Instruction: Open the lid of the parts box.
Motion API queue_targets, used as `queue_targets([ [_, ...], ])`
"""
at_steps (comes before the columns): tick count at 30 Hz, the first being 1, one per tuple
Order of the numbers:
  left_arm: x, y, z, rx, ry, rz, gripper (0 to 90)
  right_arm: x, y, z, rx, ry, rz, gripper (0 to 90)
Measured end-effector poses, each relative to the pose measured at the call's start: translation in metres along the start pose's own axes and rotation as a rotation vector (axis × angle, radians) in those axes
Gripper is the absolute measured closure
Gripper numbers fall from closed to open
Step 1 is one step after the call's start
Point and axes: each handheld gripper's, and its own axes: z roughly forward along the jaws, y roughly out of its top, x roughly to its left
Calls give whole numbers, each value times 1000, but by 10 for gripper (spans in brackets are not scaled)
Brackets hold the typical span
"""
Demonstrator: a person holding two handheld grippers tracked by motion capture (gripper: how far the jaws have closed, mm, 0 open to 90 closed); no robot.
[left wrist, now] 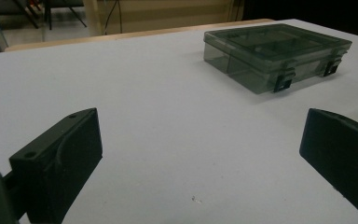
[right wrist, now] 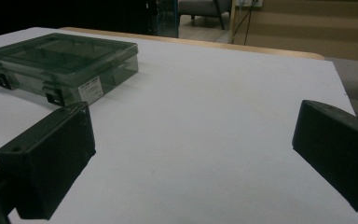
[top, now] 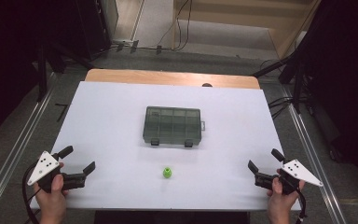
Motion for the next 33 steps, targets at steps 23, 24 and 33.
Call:
queue_targets([
  [23, -26, 32, 22, 11, -58, -7, 0, 20, 32, 10, 6, 54, 0, 0],
  [24, -28, 35, 25, 14, -57, -7, 0, 20, 34, 12, 3, 60, -8, 0],
  [33, -33, 51, 40, 10, -86, -1, 0, 29, 55, 31, 16, 99, -25, 0],
])
